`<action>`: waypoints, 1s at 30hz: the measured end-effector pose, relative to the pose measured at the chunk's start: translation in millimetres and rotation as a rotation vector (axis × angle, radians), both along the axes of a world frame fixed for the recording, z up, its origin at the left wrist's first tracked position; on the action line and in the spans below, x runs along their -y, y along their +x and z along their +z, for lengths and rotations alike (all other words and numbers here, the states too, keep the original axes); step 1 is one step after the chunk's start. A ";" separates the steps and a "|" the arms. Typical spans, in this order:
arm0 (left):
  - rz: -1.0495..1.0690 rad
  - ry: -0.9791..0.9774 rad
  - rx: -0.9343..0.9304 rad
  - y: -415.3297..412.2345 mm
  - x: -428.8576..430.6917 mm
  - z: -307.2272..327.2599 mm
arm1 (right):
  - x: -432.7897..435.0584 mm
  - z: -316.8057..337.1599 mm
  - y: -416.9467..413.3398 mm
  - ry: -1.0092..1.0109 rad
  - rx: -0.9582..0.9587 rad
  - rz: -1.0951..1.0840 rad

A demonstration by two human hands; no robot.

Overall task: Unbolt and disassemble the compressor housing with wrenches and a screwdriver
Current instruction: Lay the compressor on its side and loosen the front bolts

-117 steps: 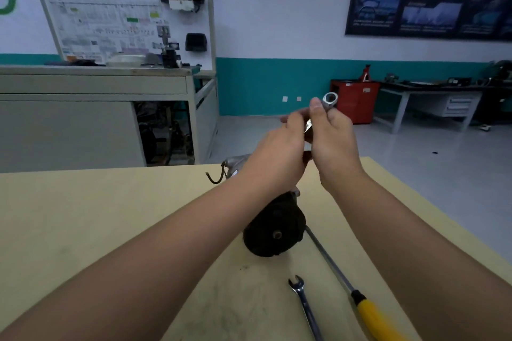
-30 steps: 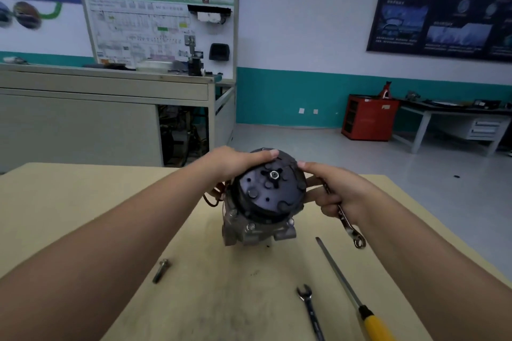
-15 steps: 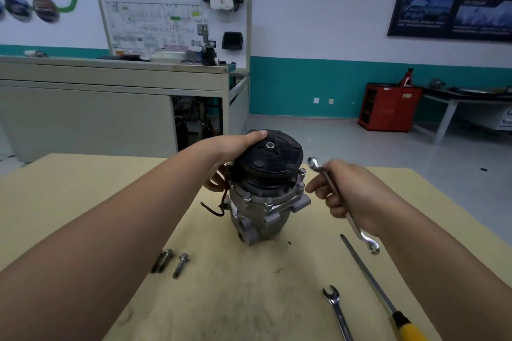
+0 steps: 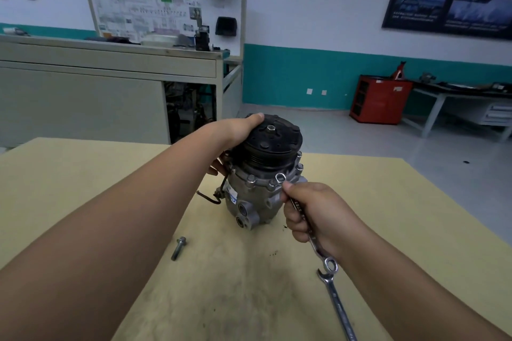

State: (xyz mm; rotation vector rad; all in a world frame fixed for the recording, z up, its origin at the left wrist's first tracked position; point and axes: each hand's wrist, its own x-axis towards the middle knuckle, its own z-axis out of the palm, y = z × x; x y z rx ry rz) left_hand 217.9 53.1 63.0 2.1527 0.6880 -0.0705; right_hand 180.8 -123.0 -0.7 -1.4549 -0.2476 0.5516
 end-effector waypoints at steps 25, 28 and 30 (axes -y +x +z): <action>-0.207 -0.061 0.289 1.8 -4.1 -6.0 | 13.0 39.7 30.6 -0.697 0.120 0.303; -0.196 -0.074 0.286 1.2 -4.3 -4.8 | 13.9 56.4 44.8 -1.009 0.340 0.279; -0.183 -0.087 0.271 2.9 -4.5 -4.8 | 10.7 61.0 51.7 -1.209 0.618 0.215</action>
